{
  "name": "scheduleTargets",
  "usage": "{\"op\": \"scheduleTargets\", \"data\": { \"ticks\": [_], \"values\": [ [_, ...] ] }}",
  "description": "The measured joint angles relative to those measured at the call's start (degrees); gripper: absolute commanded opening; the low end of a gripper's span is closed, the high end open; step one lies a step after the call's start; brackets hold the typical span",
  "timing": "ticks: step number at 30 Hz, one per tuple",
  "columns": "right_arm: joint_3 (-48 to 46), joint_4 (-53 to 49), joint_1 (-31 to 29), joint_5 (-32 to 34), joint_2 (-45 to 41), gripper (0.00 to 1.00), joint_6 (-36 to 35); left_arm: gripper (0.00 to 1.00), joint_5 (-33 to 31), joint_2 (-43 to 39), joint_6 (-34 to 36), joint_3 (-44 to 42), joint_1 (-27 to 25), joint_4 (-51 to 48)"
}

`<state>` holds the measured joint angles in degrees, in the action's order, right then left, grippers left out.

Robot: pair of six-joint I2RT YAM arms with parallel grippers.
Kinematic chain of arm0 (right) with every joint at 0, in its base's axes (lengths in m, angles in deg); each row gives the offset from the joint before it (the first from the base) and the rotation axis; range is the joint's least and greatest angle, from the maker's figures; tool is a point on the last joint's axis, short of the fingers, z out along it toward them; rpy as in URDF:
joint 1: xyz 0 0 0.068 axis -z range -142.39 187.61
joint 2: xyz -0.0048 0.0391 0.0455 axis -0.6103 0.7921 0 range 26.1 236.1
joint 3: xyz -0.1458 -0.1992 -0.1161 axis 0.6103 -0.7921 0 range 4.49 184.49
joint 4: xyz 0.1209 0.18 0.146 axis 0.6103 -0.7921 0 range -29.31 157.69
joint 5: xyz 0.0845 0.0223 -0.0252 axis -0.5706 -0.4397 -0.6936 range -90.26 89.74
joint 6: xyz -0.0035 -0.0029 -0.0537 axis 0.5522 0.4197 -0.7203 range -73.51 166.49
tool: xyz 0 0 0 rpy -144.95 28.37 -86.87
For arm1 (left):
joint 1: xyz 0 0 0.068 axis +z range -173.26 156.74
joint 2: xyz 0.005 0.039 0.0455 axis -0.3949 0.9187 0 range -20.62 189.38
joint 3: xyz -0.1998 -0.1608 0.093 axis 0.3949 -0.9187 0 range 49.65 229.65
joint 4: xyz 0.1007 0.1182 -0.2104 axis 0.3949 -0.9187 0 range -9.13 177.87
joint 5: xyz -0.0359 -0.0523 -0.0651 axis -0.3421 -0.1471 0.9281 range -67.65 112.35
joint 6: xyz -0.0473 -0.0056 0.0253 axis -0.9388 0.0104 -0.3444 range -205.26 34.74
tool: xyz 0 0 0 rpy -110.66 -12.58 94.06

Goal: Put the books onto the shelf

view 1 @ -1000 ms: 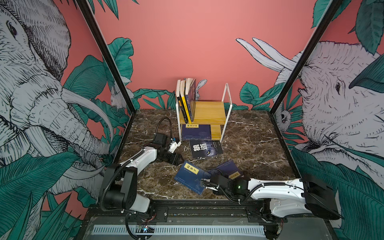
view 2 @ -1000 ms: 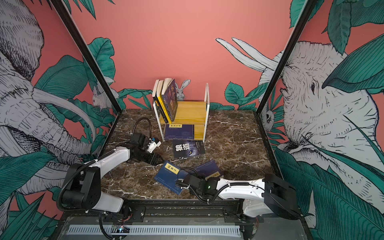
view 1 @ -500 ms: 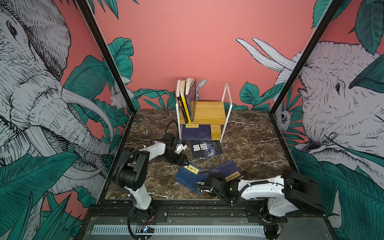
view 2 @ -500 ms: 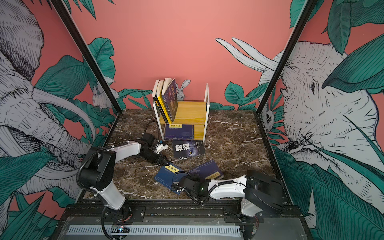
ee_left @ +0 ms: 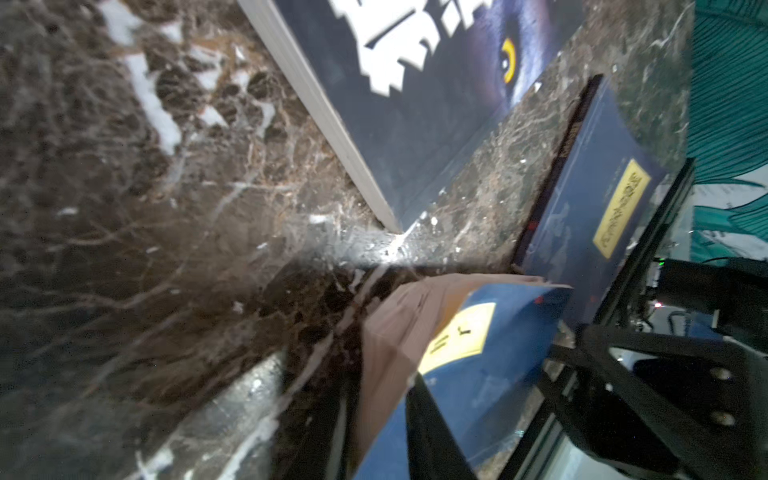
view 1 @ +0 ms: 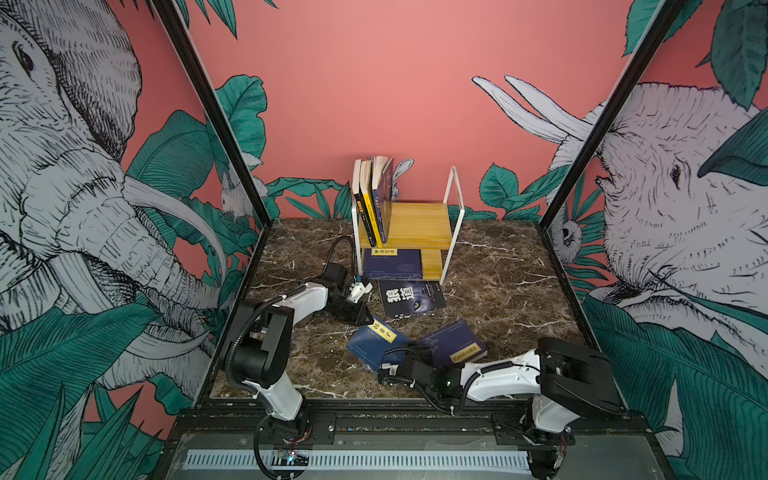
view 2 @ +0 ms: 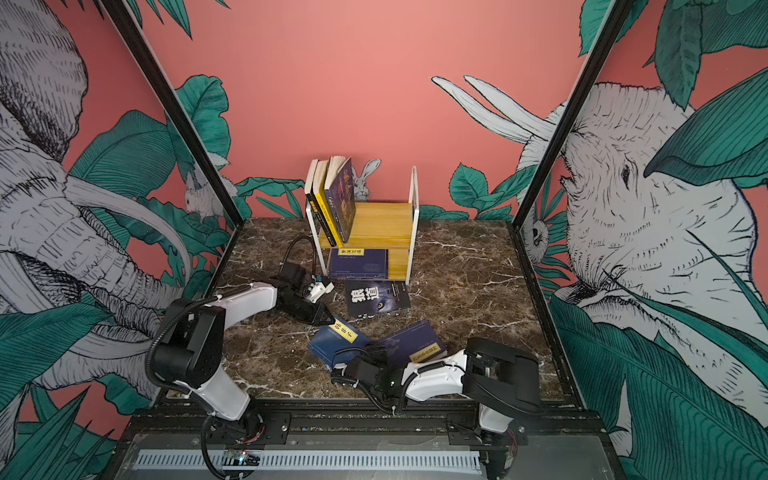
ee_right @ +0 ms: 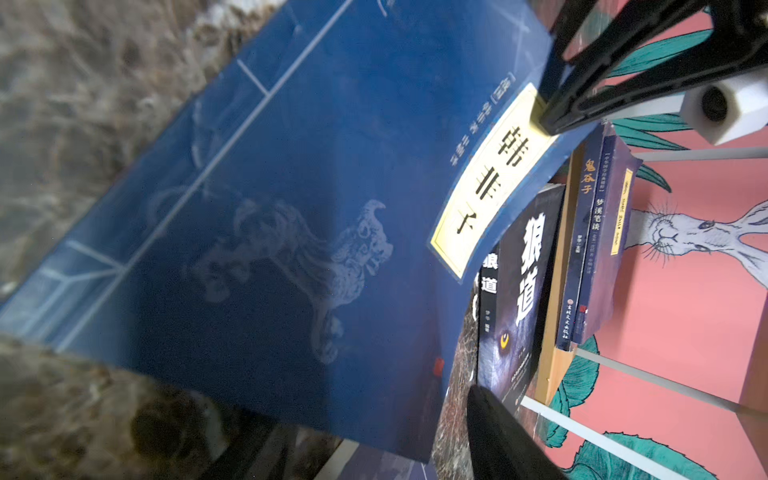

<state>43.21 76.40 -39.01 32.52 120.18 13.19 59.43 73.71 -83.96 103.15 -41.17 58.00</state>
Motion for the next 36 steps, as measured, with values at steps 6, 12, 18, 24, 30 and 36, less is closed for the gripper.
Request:
{"op": "scheduleTargets", "data": {
  "ticks": [6,12,18,24,30,36],
  "values": [
    [0.5,0.3,0.0,0.8,0.6,0.66,-0.7,0.00,1.3,-2.2,-0.7,-0.2,0.0,0.3],
    [0.8,-0.7,0.0,1.2,0.4,0.67,-1.0,0.00,1.3,-3.3,-0.9,-1.1,0.1,0.6],
    [0.5,-6.9,0.0,1.0,-3.5,0.70,0.0,0.00,3.8,-6.5,-2.9,-3.0,0.9,-0.2],
    [-0.1,-12.1,0.0,1.1,-13.7,0.76,2.2,0.00,8.8,-10.9,-6.7,-5.7,3.8,-0.2],
    [0.3,-18.3,0.0,1.1,-20.5,0.78,4.1,0.00,12.2,-13.7,-10.1,-7.2,5.5,1.1],
    [2.5,-23.1,-0.3,-0.3,-26.1,0.78,5.6,0.00,14.6,-14.3,-13.5,-7.7,6.4,3.4]
  ]
}}
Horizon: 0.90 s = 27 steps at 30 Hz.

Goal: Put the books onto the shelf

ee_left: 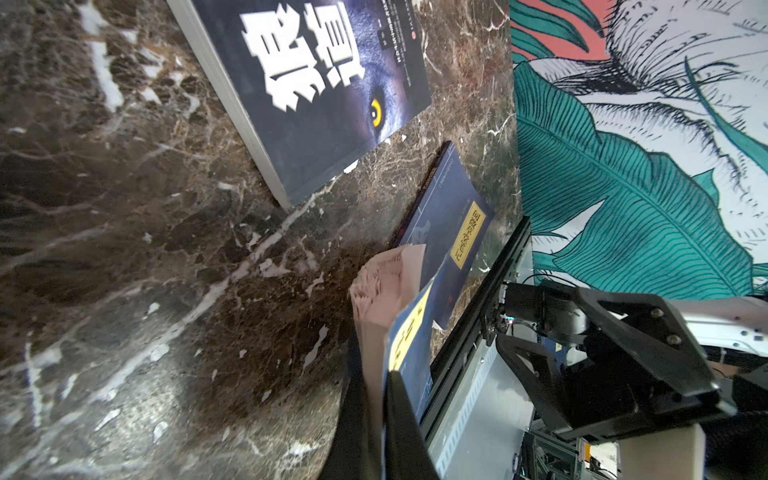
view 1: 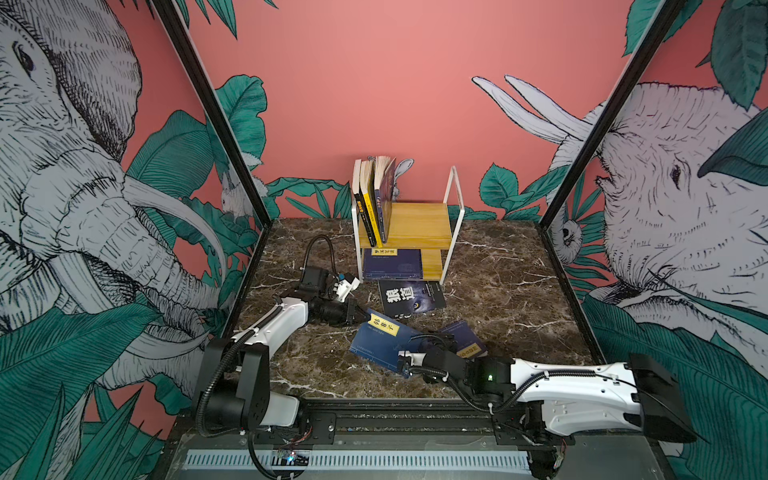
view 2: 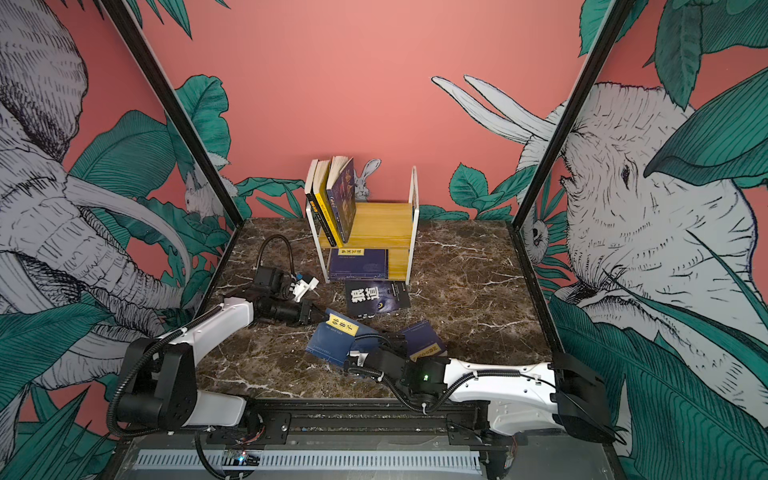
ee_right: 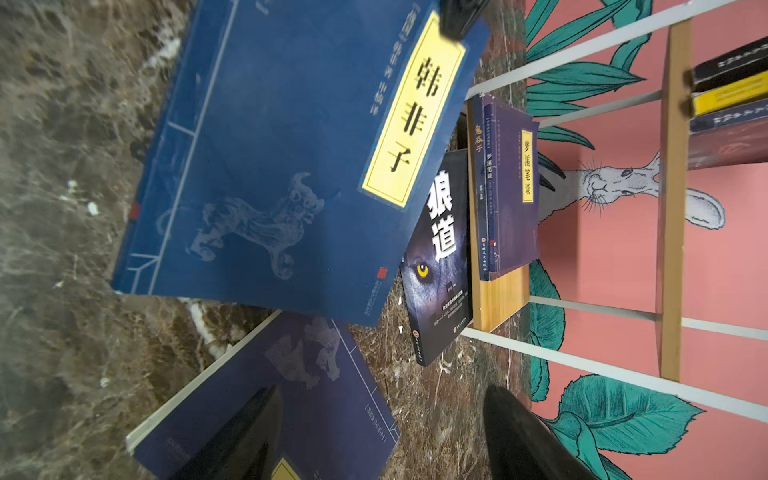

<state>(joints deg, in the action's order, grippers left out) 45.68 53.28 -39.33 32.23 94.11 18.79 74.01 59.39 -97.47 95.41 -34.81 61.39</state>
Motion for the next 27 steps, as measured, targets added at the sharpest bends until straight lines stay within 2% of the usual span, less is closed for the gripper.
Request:
{"op": "scheduleTargets", "data": {
  "ticks": [4,9,10,12,15,18,23,27],
  "values": [
    [3.5,0.5,-1.5,-1.0,0.4,0.78,0.7,0.00,1.2,-0.1,-2.9,-0.2,0.8,1.7],
    [6.4,6.5,-3.0,0.3,6.0,0.81,0.1,0.00,2.0,-0.1,-5.7,-0.2,1.5,4.0],
    [6.5,7.9,-2.4,0.8,6.8,0.78,-0.1,0.00,1.9,-0.1,-5.8,-0.2,1.6,4.0],
    [8.3,8.7,1.0,1.2,7.9,0.66,0.4,0.00,1.9,-0.2,-6.1,-0.4,1.7,4.2],
    [15.6,9.6,9.5,1.9,9.8,0.36,1.9,0.00,1.9,-0.4,-6.4,-0.9,1.7,4.6],
    [24.9,13.2,16.8,3.4,12.6,0.16,2.0,0.00,1.7,-0.7,-6.5,-1.0,1.7,4.6],
    [42.8,15.2,25.2,4.3,22.4,0.11,3.0,0.00,1.7,-2.5,-6.7,-1.9,1.8,5.0],
    [56.1,14.3,29.5,3.8,32.5,0.07,5.9,0.00,1.7,-3.5,-7.3,-2.1,1.9,5.3]
  ]
}}
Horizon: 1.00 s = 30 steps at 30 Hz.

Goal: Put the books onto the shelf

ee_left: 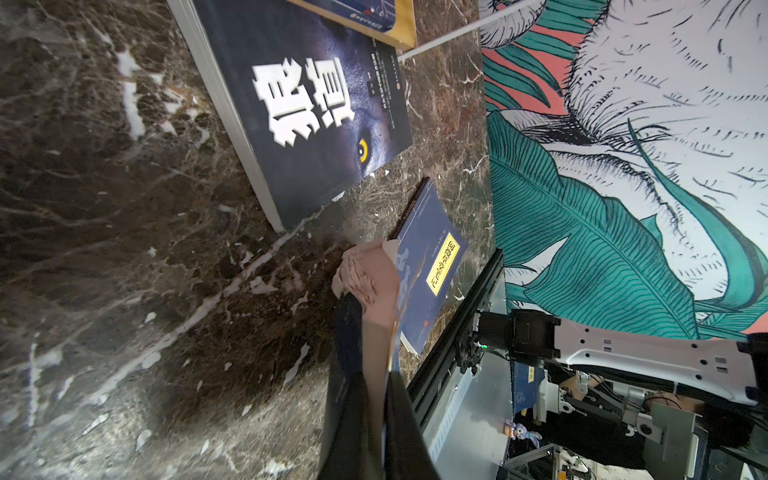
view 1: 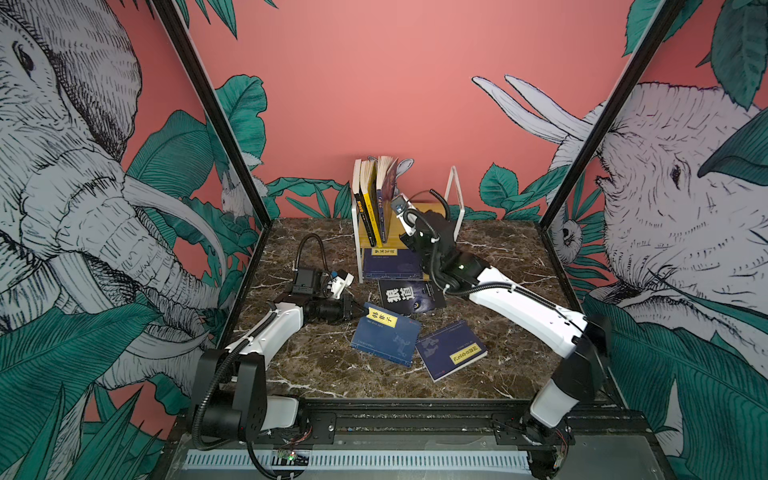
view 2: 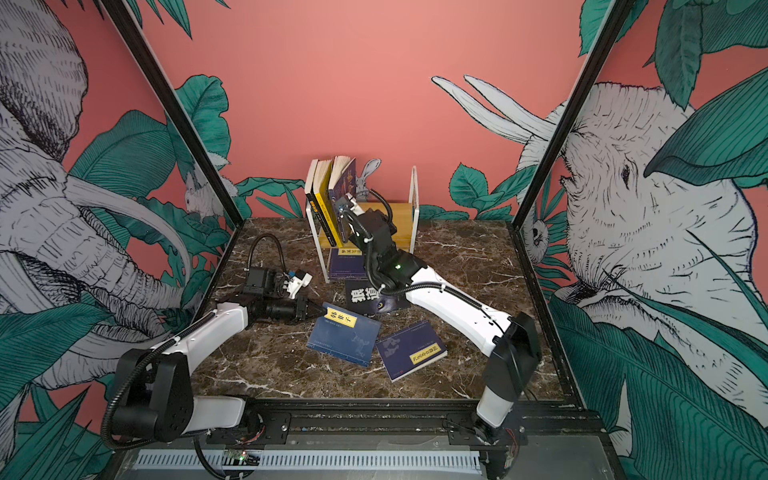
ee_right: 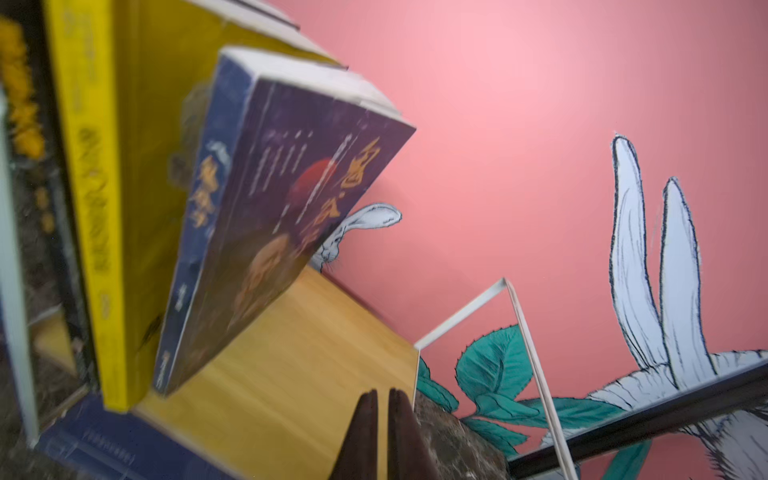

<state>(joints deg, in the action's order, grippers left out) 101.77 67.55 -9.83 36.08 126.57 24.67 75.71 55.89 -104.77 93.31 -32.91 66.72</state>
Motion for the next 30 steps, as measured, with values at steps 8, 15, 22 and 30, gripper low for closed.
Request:
{"op": "scheduleTargets", "data": {
  "ticks": [8,15,22,30],
  "values": [
    [19.3,-7.7,8.5,-7.0,16.0,0.00,15.7,0.00,0.0,-2.1,-0.7,-1.5,0.1,0.9],
    [35.6,-12.4,12.7,-13.3,25.4,0.00,25.2,0.00,0.0,-3.4,-1.2,-2.2,0.1,1.7],
    [42.3,-11.7,11.8,-19.4,29.3,0.00,29.5,0.00,-0.1,-3.4,-1.3,-2.2,0.1,1.8],
    [46.7,-9.7,11.5,-26.2,33.3,0.00,31.9,0.00,-0.2,-3.5,-1.4,-2.4,0.1,2.2]
  ]
}}
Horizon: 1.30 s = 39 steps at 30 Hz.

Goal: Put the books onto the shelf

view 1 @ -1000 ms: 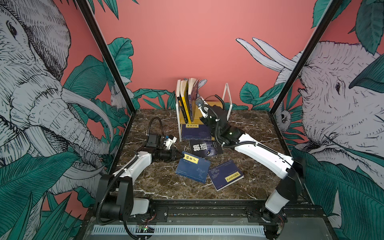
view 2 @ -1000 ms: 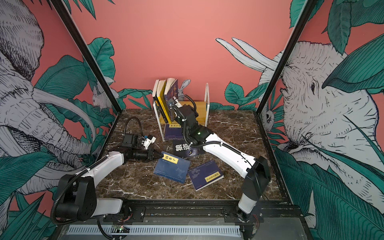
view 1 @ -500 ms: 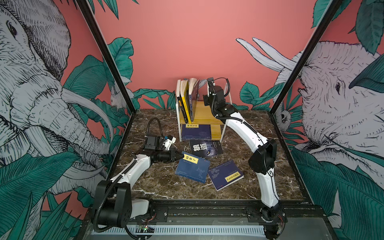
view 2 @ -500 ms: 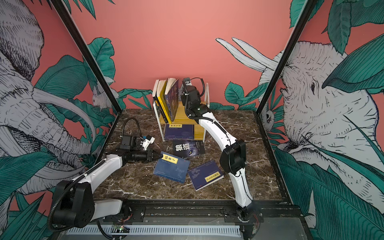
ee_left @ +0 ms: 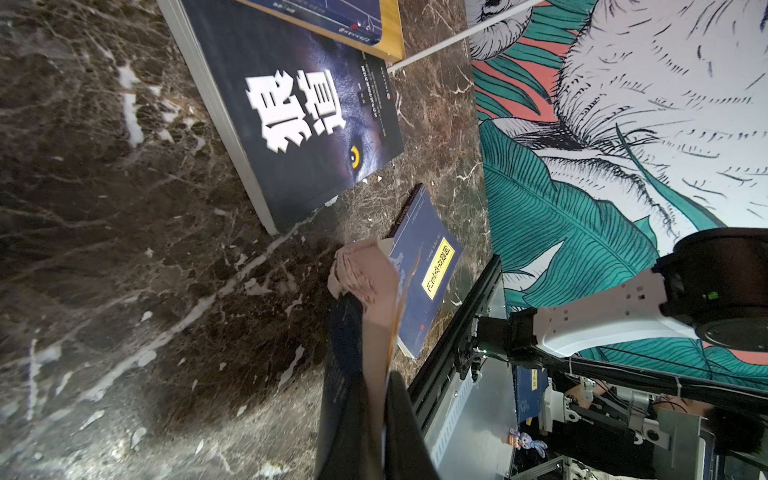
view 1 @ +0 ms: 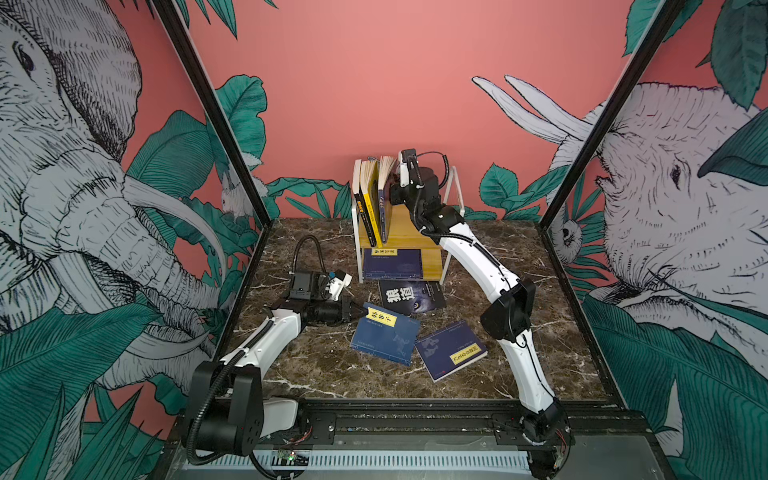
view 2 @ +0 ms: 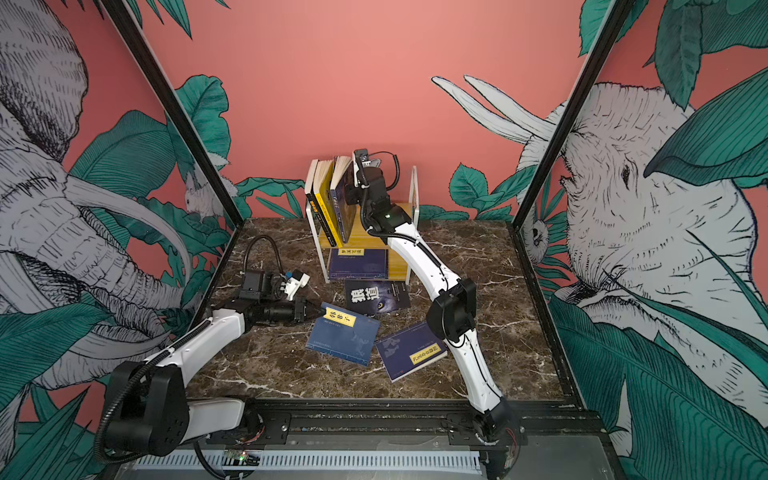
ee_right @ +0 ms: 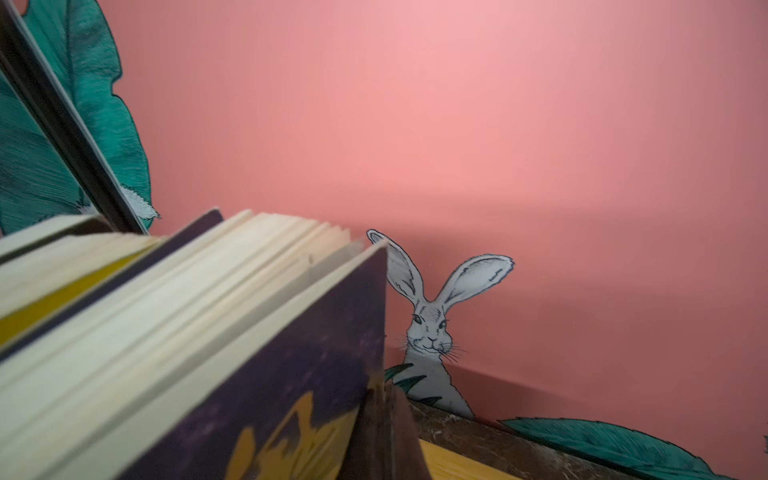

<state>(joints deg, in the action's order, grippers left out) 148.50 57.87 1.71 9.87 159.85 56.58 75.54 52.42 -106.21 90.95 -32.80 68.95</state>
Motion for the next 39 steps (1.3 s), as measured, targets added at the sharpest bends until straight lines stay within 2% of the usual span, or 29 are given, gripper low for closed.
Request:
{"op": "scheduleTargets", "data": {
  "ticks": [16,27,34,39],
  "values": [
    [7.1,4.6,-1.5,-10.0,3.7,0.00,-0.1,0.00,-0.2,0.0,-0.1,0.0,0.0,0.2],
    [8.6,5.8,-2.1,-12.1,5.2,0.00,-1.4,0.00,-0.3,0.0,-0.1,0.0,0.0,0.4],
    [6.4,6.0,-2.2,-11.8,4.5,0.00,-3.3,0.00,-0.3,0.0,-0.1,0.0,0.0,0.4],
    [-4.9,4.8,-3.0,-8.7,-3.2,0.00,-7.8,0.00,-0.3,0.0,-0.1,0.0,0.0,0.4]
  ]
}}
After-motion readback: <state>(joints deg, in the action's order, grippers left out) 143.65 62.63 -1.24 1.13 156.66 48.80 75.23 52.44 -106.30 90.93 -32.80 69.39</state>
